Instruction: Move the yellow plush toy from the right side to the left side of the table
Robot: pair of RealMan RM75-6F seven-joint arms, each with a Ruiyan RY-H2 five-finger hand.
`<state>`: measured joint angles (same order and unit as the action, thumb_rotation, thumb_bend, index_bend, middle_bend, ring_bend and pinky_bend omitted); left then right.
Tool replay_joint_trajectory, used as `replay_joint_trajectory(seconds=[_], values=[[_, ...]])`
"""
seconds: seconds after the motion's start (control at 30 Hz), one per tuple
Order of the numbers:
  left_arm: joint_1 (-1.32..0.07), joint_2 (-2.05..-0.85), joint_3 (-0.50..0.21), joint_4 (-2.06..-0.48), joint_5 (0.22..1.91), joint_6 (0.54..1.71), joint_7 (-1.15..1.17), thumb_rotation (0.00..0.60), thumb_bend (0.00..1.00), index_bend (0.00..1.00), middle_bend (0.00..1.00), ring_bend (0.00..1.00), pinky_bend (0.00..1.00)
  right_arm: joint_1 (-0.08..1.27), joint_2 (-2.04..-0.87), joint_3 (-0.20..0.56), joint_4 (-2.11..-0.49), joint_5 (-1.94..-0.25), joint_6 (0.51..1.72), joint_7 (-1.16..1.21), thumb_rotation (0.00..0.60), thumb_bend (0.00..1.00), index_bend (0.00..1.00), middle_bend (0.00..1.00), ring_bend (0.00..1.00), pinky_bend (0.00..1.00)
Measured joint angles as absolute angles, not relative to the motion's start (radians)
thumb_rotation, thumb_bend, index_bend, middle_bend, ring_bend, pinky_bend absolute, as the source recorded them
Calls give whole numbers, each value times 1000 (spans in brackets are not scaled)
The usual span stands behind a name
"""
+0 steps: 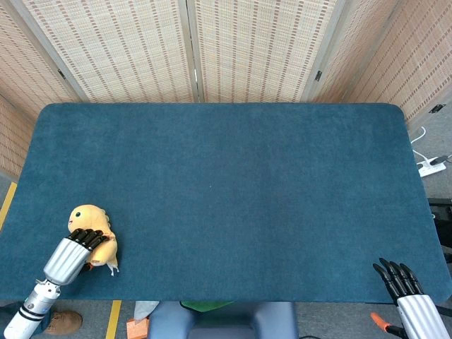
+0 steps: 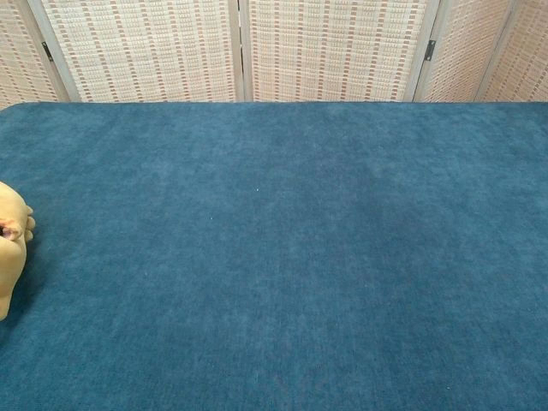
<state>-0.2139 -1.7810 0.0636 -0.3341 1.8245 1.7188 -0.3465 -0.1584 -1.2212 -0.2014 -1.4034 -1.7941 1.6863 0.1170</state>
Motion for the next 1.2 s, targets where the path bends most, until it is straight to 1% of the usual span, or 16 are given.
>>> replay_joint_trajectory(seconds=[0.03,0.1,0.17,0.23,0.33,0.53,0.8,1.0,1.1,1.2], values=[[-214,-1794,66,-320,1819,1718,-343,600,403,52,455,389,531,-158,-1222,-202,-1409,-1799,1685,109,600,137,0,0,0,0],[-215,-1802,67,-314,1811,1712,-341,600,377,2,327,276,433,-159,-1225,-204,-1419,-1809,1683,95,600,138,0,0,0,0],[-217,-1805,67,-316,1797,1702,-363,600,334,0,145,115,304,-162,-1227,-206,-1423,-1818,1688,89,600,140,0,0,0,0],[-220,-1804,67,-325,1783,1692,-396,600,298,0,49,36,243,-166,-1228,-208,-1424,-1825,1697,85,600,141,0,0,0,0],[-223,-1796,65,-358,1762,1682,-434,600,266,0,3,2,210,-174,-1229,-210,-1424,-1835,1710,80,600,145,0,0,0,0],[-211,-1743,78,-469,1763,1729,-474,600,247,0,0,0,200,-191,-1230,-216,-1410,-1864,1757,92,600,152,0,0,0,0],[-187,-1652,123,-605,1780,1729,-377,600,247,0,0,0,197,-215,-1226,-224,-1380,-1889,1811,126,600,152,0,0,0,0],[-135,-1546,136,-743,1780,1804,-328,600,252,0,0,0,172,-219,-1233,-215,-1349,-1885,1821,158,600,153,0,0,0,0],[-92,-1475,137,-840,1757,1834,-305,600,266,0,0,0,145,-215,-1234,-197,-1348,-1891,1840,148,600,153,0,0,0,0],[-46,-1387,148,-983,1714,1829,-272,600,282,0,0,0,102,-205,-1223,-174,-1371,-1891,1850,120,600,153,0,0,0,0]])
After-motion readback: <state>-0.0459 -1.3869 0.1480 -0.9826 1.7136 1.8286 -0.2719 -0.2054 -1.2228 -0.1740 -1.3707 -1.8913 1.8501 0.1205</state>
